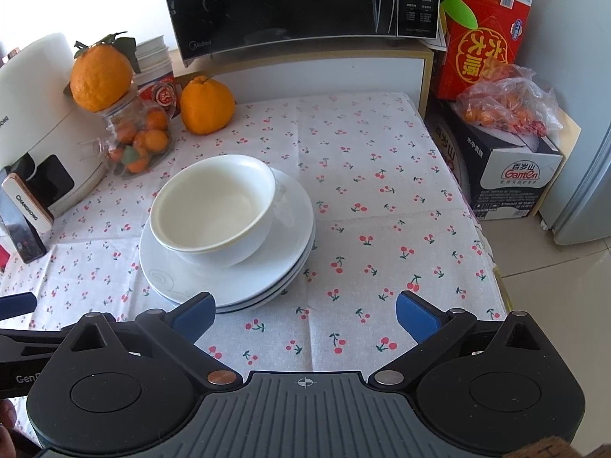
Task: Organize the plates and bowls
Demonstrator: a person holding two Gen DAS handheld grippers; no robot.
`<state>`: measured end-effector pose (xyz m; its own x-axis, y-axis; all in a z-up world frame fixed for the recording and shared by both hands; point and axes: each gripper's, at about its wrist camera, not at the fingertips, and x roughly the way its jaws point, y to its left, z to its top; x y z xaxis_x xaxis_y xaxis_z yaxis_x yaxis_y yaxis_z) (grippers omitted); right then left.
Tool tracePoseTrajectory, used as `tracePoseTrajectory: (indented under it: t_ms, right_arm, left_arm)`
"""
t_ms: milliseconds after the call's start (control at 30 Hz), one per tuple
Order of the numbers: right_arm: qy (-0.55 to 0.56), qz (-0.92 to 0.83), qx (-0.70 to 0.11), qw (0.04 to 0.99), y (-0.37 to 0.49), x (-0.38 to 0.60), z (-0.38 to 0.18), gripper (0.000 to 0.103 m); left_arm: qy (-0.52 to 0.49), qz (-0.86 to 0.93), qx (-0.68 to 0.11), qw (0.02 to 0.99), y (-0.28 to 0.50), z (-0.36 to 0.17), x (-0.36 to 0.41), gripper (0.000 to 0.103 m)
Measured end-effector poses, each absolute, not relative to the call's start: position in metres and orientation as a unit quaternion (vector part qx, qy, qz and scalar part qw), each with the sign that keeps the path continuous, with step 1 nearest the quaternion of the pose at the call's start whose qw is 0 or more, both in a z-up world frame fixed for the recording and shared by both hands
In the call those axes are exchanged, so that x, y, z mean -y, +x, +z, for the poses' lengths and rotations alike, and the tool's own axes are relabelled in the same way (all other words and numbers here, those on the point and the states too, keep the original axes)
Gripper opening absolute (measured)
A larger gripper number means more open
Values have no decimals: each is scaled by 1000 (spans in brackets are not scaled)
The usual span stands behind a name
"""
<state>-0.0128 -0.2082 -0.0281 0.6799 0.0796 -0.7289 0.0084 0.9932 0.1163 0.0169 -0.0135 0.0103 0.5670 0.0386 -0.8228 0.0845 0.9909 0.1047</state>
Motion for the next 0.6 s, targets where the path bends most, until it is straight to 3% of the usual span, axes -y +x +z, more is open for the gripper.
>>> tracePoseTrajectory:
  t_ms: [600]
  right_arm:
    - [46, 19, -404, 913, -9, 205, -33, 102]
  left_arm:
    - [57, -22, -475, 878, 21, 6, 14, 103]
